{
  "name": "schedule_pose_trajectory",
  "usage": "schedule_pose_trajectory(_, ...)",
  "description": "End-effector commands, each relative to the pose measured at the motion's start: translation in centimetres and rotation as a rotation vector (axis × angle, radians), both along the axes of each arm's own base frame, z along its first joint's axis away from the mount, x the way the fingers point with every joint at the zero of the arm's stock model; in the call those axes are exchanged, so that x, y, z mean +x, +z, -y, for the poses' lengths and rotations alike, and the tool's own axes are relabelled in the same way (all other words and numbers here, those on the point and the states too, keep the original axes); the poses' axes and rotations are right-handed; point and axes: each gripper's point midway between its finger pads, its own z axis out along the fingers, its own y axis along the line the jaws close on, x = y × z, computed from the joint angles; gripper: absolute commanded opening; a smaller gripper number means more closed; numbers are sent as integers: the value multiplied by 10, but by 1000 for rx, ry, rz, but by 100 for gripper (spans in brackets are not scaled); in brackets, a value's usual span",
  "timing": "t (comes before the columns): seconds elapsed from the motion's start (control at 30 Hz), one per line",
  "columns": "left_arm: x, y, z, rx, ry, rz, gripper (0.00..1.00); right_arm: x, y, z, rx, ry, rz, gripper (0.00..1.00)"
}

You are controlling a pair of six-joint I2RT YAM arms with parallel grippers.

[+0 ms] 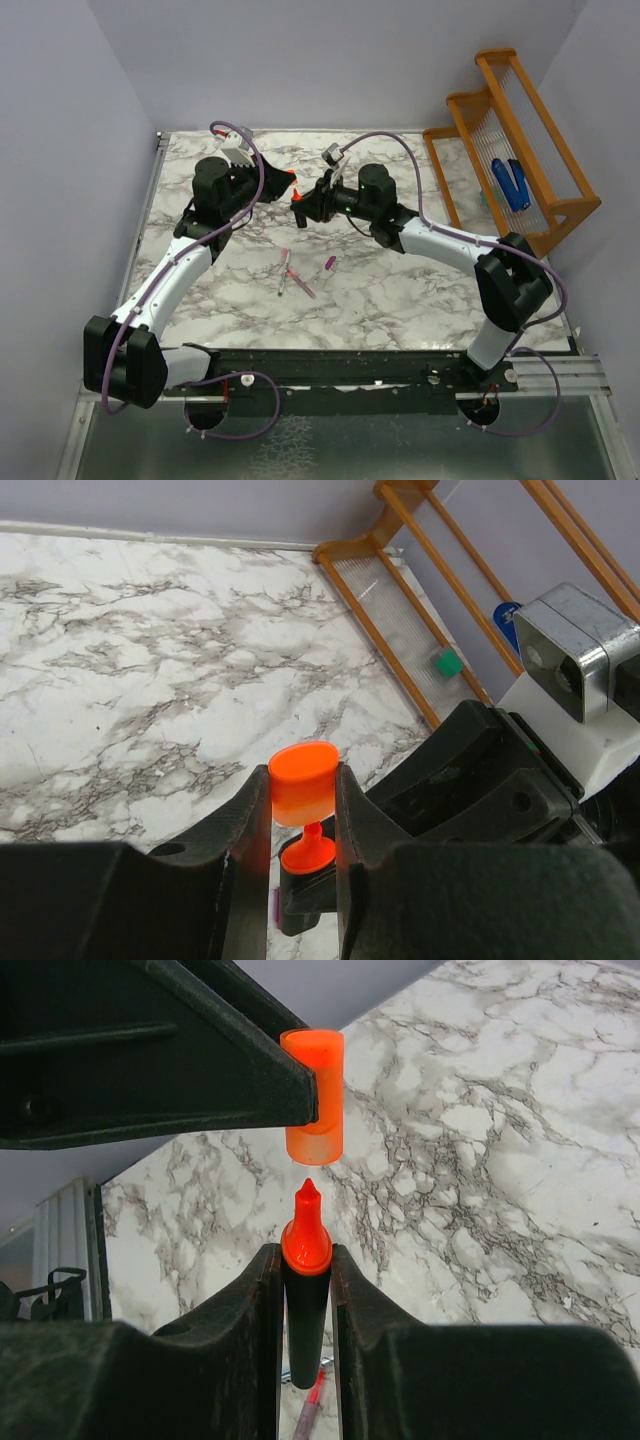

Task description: Insert the pens into the pen caps

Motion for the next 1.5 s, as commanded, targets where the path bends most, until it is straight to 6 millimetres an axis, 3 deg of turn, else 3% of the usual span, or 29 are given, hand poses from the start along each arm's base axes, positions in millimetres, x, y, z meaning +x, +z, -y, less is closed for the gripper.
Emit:
schedule_pose_trajectory(0.0,5,-3,-1,-2,19,7,0,-1,7,-8,8,25,3,1)
schedule_pose_trajectory(0.37,7,-10,-1,0,28,-14,0,1,14,-10,19,26,12,1)
schedule_pose_trajectory(1.17,5,-2,-1,-26,23,6,0,1,-8,-12,-16,30,-28,1)
schedule_pose_trajectory(1.47,3,-7,2,-21,2,-1,0,5,-2,-12,-18,19,-5,0)
